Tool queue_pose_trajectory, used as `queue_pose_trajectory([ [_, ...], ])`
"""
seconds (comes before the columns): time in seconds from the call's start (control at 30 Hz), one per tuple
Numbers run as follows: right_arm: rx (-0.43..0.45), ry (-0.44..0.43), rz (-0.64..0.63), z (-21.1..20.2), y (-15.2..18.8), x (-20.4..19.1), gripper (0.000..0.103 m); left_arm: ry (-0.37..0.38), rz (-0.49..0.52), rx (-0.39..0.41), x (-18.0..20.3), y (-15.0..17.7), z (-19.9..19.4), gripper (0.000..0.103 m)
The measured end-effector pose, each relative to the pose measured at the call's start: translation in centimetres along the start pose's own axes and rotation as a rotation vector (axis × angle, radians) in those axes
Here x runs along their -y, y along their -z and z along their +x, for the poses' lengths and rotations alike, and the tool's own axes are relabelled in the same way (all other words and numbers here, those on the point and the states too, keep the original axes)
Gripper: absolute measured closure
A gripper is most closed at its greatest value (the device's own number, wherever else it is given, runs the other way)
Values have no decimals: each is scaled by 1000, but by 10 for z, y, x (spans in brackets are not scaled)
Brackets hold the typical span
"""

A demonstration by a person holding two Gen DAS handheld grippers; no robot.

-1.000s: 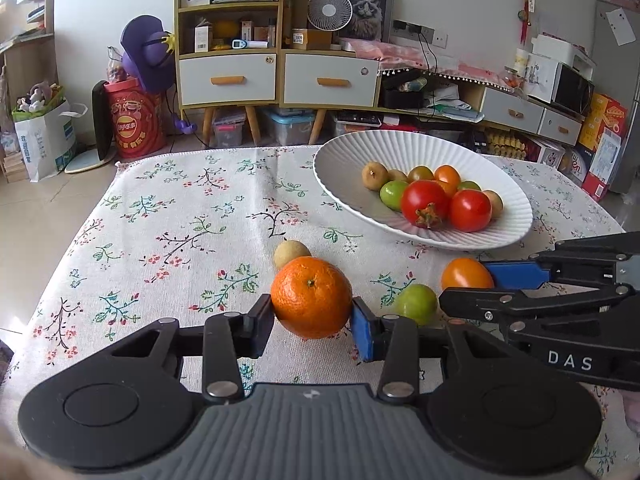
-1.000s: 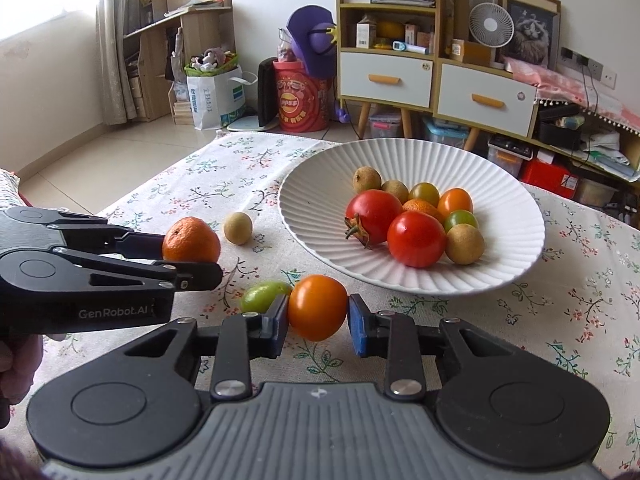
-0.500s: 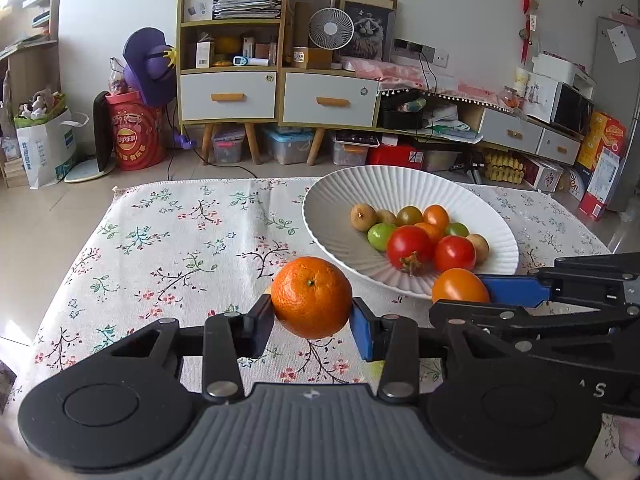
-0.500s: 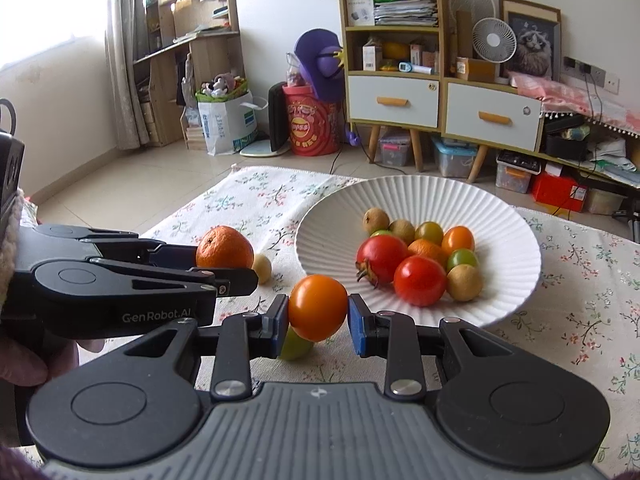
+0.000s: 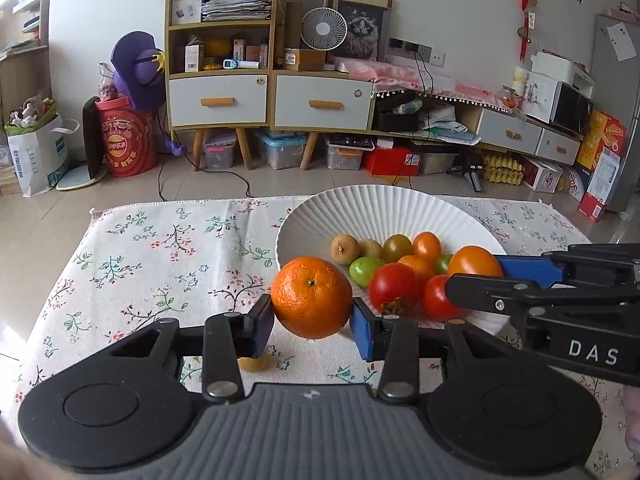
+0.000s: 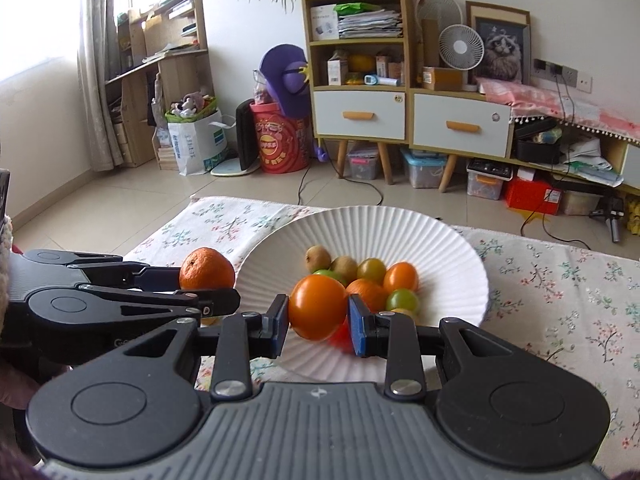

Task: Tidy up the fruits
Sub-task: 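Carry the mandarin in the left tool and orange tomato in the right tool over the plate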

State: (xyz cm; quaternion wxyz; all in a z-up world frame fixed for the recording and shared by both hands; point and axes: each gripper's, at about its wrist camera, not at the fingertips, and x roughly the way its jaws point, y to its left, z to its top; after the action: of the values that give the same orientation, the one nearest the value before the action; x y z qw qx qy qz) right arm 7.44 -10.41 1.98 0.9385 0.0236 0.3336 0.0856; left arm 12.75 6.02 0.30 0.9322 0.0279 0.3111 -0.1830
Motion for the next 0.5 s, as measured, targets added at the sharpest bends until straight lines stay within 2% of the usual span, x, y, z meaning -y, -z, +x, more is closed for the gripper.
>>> queue_pose_trajectory([
  [0.5,22,80,28,19,-10,41,75,21,56,6,27,-23,33,64],
])
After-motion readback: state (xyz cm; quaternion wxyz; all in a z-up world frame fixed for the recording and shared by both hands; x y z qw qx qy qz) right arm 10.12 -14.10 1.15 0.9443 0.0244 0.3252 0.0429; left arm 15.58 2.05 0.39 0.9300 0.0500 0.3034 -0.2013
